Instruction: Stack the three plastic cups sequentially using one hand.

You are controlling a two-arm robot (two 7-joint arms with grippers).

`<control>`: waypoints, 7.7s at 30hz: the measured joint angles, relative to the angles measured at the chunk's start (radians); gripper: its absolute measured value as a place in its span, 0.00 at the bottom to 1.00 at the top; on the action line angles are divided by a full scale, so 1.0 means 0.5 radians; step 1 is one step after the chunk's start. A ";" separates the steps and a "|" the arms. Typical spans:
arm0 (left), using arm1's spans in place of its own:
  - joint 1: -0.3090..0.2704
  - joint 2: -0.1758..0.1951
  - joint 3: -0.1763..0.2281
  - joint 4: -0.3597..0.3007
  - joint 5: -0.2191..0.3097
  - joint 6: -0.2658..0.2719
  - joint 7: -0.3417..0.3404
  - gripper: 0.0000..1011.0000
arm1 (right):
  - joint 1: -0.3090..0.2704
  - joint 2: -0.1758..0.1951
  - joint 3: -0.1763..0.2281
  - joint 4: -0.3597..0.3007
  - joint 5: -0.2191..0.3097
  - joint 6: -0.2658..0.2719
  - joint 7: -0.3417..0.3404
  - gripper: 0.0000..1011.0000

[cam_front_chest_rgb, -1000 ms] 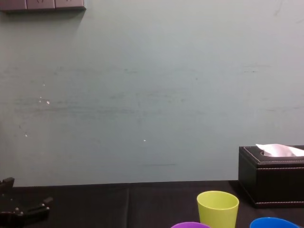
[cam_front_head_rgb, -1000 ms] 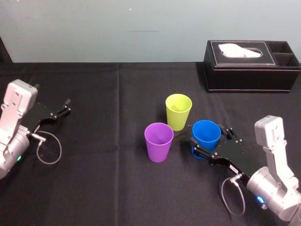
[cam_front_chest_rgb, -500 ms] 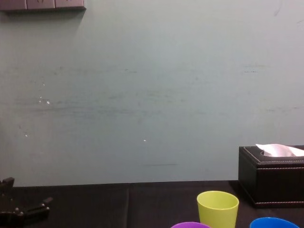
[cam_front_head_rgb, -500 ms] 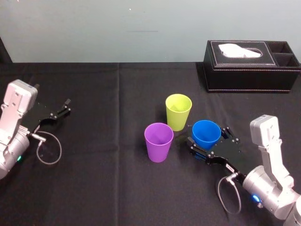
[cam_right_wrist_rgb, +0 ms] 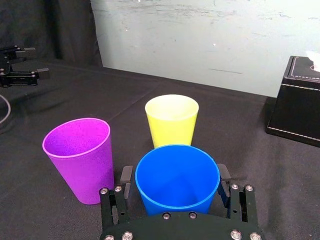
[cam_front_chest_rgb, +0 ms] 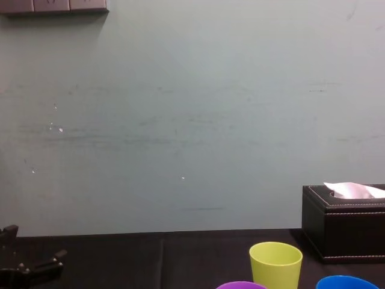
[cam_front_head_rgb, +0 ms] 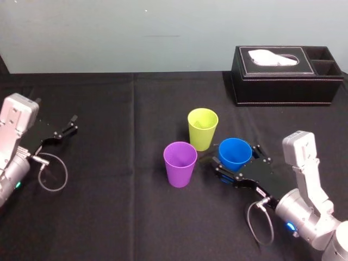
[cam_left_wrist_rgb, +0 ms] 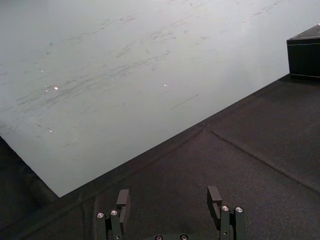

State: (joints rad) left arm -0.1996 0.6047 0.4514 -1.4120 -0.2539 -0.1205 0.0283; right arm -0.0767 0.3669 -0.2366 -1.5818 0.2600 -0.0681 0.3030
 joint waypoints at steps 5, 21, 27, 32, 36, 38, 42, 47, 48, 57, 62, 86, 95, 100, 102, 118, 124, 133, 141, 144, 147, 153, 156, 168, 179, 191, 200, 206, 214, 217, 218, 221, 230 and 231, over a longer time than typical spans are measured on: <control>0.000 0.000 0.000 0.000 0.000 0.000 0.000 1.00 | -0.001 0.001 -0.001 0.000 0.002 -0.001 0.000 0.98; 0.000 0.000 0.000 0.000 0.000 0.000 0.000 1.00 | -0.001 0.004 -0.004 -0.001 0.009 -0.001 -0.001 0.73; 0.000 0.000 0.000 0.000 0.000 0.000 0.000 1.00 | -0.008 0.008 0.006 -0.043 -0.004 0.001 0.003 0.72; 0.000 0.000 0.000 0.000 0.000 0.000 0.000 1.00 | -0.003 0.017 0.020 -0.125 -0.019 0.063 0.008 0.72; 0.000 0.000 0.000 0.000 0.000 0.000 0.000 1.00 | 0.026 0.020 0.034 -0.187 -0.007 0.161 0.010 0.72; 0.000 0.000 0.000 0.000 0.000 0.000 0.000 1.00 | 0.054 0.016 0.047 -0.212 0.028 0.221 0.017 0.72; 0.000 0.000 0.000 0.000 0.000 0.000 0.000 1.00 | 0.122 0.012 0.061 -0.244 0.088 0.308 0.030 0.72; 0.000 0.000 0.000 0.000 0.000 0.000 0.000 1.00 | 0.224 0.012 0.056 -0.257 0.143 0.386 0.044 0.72; 0.000 0.000 0.000 0.000 0.000 0.000 0.000 1.00 | 0.262 0.008 0.052 -0.254 0.167 0.413 0.049 0.72; 0.000 0.000 0.000 0.000 0.000 0.000 0.000 1.00 | 0.507 -0.016 -0.049 -0.126 0.200 0.494 0.054 0.72; 0.000 0.000 0.000 0.000 0.000 0.000 0.000 1.00 | 0.618 -0.039 -0.104 -0.032 0.189 0.511 0.055 0.72; 0.000 0.000 0.000 0.000 0.000 0.000 0.000 1.00 | 0.837 -0.105 -0.259 0.350 0.120 0.420 0.104 0.72; 0.000 0.000 0.000 0.000 0.000 0.000 0.000 1.00 | 0.845 -0.119 -0.272 0.410 0.098 0.383 0.117 0.72; 0.000 0.000 0.000 0.000 0.000 0.000 0.000 1.00 | 0.841 -0.118 -0.270 0.411 0.099 0.385 0.123 0.72; 0.000 0.000 0.000 0.000 0.000 0.000 0.000 1.00 | 0.837 -0.116 -0.268 0.409 0.101 0.388 0.127 0.72; 0.000 0.000 0.000 0.000 0.000 0.000 0.000 1.00 | 0.766 -0.089 -0.261 0.362 0.125 0.408 0.135 0.72; 0.000 0.000 0.000 0.000 0.000 0.000 0.000 1.00 | 0.760 -0.087 -0.264 0.367 0.124 0.392 0.135 0.72; 0.000 0.000 0.000 0.000 0.000 0.000 0.000 1.00 | 0.759 -0.087 -0.266 0.371 0.122 0.389 0.134 0.72; 0.000 0.000 0.000 0.000 0.000 0.000 0.000 1.00 | 0.759 -0.086 -0.265 0.371 0.122 0.390 0.134 0.73; 0.000 0.000 0.000 0.000 0.000 0.000 0.000 1.00 | 0.759 -0.086 -0.264 0.371 0.122 0.391 0.134 0.78; 0.000 0.000 0.000 0.000 0.000 0.000 0.000 1.00 | 0.759 -0.086 -0.264 0.370 0.123 0.392 0.134 0.89; 0.000 0.000 0.000 0.000 0.000 0.000 0.000 1.00 | 0.759 -0.086 -0.264 0.370 0.123 0.392 0.133 0.99; 0.000 0.000 0.000 0.000 0.000 0.000 0.000 1.00 | 0.759 -0.086 -0.264 0.369 0.123 0.393 0.133 0.99; 0.000 0.000 0.000 0.000 0.000 0.000 0.000 1.00 | 0.593 0.067 -0.203 0.054 0.144 0.355 0.168 0.99; 0.000 0.000 0.000 0.000 0.000 0.000 0.000 1.00 | 0.237 0.282 -0.095 -0.291 0.243 0.352 0.201 0.99; 0.000 0.000 0.000 0.000 0.000 0.000 0.000 1.00 | -0.035 0.405 -0.140 -0.332 0.271 0.201 0.308 0.99; 0.000 0.000 0.000 0.000 0.000 0.000 0.000 1.00 | 0.011 0.368 -0.241 -0.234 0.218 0.156 0.341 0.99; 0.000 0.000 0.000 0.000 0.000 0.000 0.000 1.00 | 0.099 0.308 -0.305 -0.144 0.186 0.147 0.356 0.99; 0.000 0.000 0.000 0.000 0.000 0.000 0.000 1.00 | 0.199 0.224 -0.351 -0.030 0.170 0.136 0.356 0.99; 0.000 0.000 0.000 0.000 0.000 0.000 0.000 1.00 | 0.227 0.203 -0.362 -0.001 0.160 0.128 0.354 0.99; 0.000 0.000 0.000 0.000 0.000 0.000 0.000 1.00 | 0.246 0.190 -0.369 0.021 0.154 0.124 0.352 0.99; 0.000 0.000 0.000 0.000 0.000 0.000 0.000 1.00 | 0.274 0.167 -0.381 0.053 0.145 0.117 0.346 0.99; 0.000 0.000 0.000 0.000 0.000 0.000 0.000 1.00 | 0.371 0.085 -0.424 0.151 0.101 0.098 0.328 0.99; 0.000 0.000 0.000 0.000 0.000 0.000 0.000 1.00 | 0.381 0.073 -0.430 0.163 0.093 0.093 0.324 0.99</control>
State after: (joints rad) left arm -0.1996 0.6047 0.4514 -1.4120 -0.2539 -0.1205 0.0283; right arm 0.1136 0.4031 -0.4515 -1.5001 0.3066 -0.0217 0.4652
